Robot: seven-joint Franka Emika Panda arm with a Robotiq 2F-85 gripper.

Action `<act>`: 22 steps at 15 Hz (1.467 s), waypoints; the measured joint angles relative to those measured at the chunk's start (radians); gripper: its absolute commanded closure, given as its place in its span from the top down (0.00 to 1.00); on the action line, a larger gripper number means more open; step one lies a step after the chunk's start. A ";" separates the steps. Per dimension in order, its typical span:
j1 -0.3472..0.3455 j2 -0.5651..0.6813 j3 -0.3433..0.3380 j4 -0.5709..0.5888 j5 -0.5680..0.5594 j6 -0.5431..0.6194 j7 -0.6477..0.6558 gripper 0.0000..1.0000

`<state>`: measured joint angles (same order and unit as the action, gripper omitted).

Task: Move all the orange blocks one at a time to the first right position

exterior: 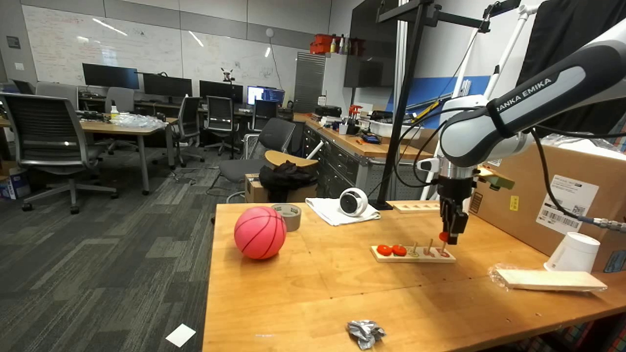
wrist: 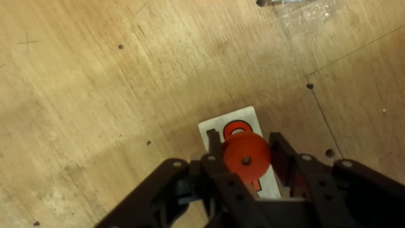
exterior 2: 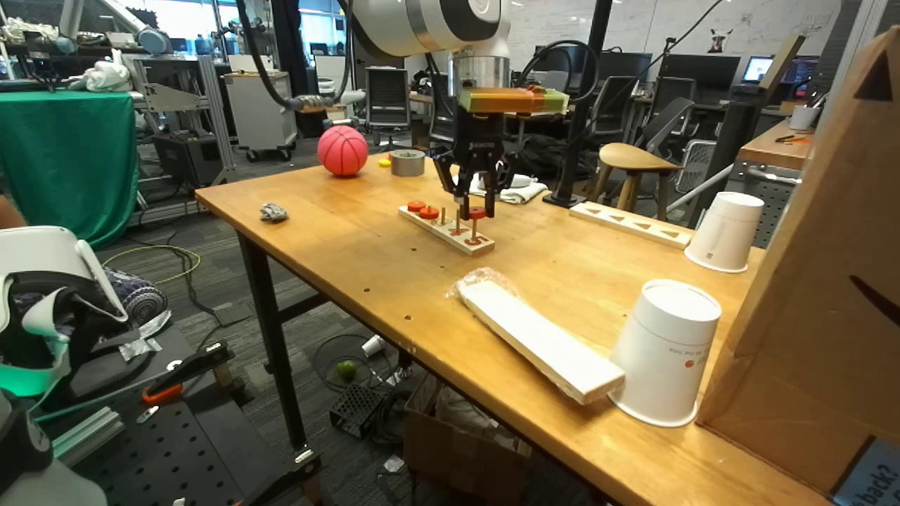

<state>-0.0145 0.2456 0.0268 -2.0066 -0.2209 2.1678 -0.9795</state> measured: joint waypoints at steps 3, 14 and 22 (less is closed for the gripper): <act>0.000 0.002 0.003 0.000 0.000 0.003 0.000 0.88; 0.046 -0.036 0.130 -0.021 0.054 0.167 -0.168 1.00; 0.057 0.009 0.146 -0.033 0.096 0.178 -0.231 1.00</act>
<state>0.0428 0.2549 0.1729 -2.0395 -0.1247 2.3462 -1.2105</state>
